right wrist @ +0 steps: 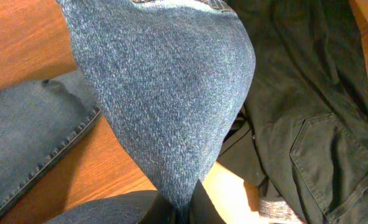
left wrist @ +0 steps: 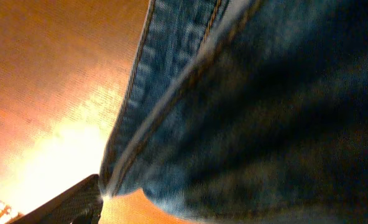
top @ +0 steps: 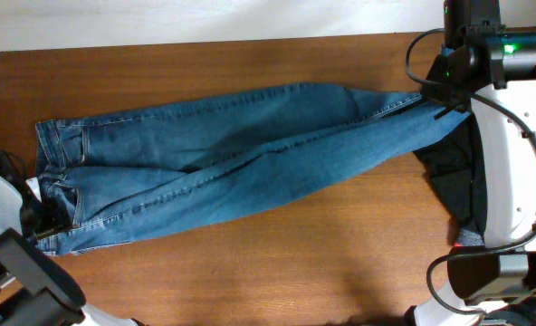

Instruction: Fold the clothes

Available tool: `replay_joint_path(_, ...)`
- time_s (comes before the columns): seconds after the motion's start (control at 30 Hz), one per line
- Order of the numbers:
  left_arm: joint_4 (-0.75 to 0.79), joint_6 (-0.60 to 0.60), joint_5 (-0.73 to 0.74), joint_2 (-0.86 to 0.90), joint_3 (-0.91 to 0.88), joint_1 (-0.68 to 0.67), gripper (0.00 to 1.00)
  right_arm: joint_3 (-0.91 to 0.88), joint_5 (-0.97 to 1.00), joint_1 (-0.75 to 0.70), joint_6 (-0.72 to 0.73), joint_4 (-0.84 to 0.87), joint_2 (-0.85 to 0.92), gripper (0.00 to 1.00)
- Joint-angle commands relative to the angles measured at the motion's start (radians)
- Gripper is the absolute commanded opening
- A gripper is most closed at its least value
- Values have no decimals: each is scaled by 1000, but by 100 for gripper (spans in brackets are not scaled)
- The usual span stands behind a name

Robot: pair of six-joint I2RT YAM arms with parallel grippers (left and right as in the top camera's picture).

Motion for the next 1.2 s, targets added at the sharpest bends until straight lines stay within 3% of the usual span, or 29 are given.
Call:
replay_joint_path(0.0, 39, 23, -13, 25, -11, 7, 86, 11, 16, -8, -7, 0, -11, 4)
replay_joint_path(0.2, 66, 23, -18, 30, -11, 7, 87, 11, 17, -8, -6, -1, -11, 4)
replay_joint_path(0.27, 65, 23, -6, 35, -12, 7, 82, 11, 17, -8, -6, 0, -11, 4)
replay_joint_path(0.43, 54, 23, 23, 51, -13, 7, 38, 11, 17, -8, -7, -1, -11, 4)
replay_joint_path(0.5, 53, 23, 38, 54, -13, 7, 25, 11, 17, -8, -7, -1, -11, 4)
replay_joint_path(0.73, 50, 21, 49, 53, -12, 7, 0, 11, 17, -8, -6, -4, -11, 4)
replay_joint_path(0.93, 46, 22, 166, 53, -3, 7, 0, 11, 17, -8, -6, -7, -11, 4)
replay_joint_path(1.13, -24, 85, 455, 53, 93, 7, 0, 11, 16, -8, -6, -10, -11, 4)
replay_joint_path(1.17, -55, 87, 573, 53, 138, 7, 0, 11, 16, -8, -6, -7, -11, 3)
